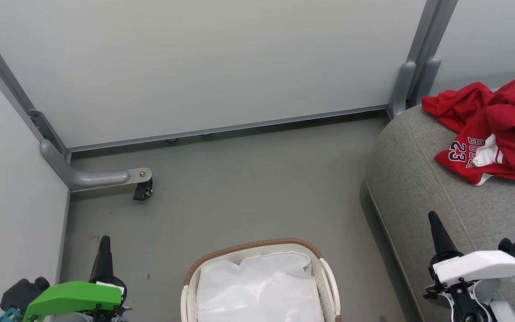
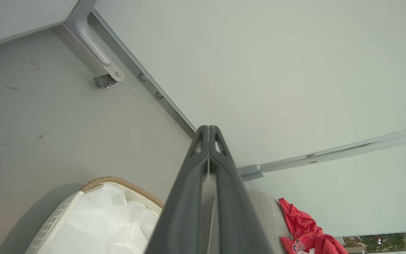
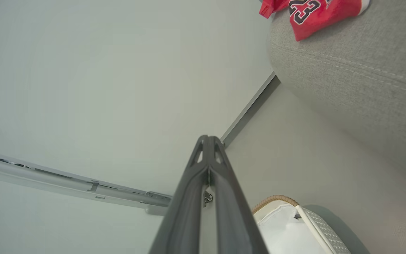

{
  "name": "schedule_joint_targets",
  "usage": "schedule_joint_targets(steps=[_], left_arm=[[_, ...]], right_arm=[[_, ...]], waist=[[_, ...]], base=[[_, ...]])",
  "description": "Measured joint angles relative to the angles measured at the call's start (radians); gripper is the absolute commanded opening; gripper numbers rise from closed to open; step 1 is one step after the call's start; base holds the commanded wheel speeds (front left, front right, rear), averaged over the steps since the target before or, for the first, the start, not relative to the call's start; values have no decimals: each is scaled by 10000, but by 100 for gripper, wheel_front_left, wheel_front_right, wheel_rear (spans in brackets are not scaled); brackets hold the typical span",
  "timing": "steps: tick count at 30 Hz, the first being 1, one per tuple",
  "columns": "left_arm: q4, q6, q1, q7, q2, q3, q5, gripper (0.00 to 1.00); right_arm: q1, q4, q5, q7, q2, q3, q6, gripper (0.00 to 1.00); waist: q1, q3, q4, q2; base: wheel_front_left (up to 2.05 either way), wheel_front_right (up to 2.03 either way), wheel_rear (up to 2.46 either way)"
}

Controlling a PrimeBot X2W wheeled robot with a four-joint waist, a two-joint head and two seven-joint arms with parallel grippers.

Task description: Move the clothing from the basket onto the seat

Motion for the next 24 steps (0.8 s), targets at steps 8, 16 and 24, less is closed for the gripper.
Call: schedule_joint_targets(steps=[8,16,24], left_arm=[[-35,-67,-93,221,2,113,-723,0],[-56,-119,-206,430,2,255,-1430,0],[-88,-199,-295,614,2,357,-2075,0]], right_arm=[[-7,-67,817,209,-10,-82,-2,0],[-12,-130,1616,424,-15,-173,-2,0],[-36,-194,2368,604,-23,-244,-2,0]], waist=[[0,-7,-6,0],[0,-15,-13,0],[0,-22,-19,0]], base=[[0,0,0],[0,0,0],[0,0,0]])
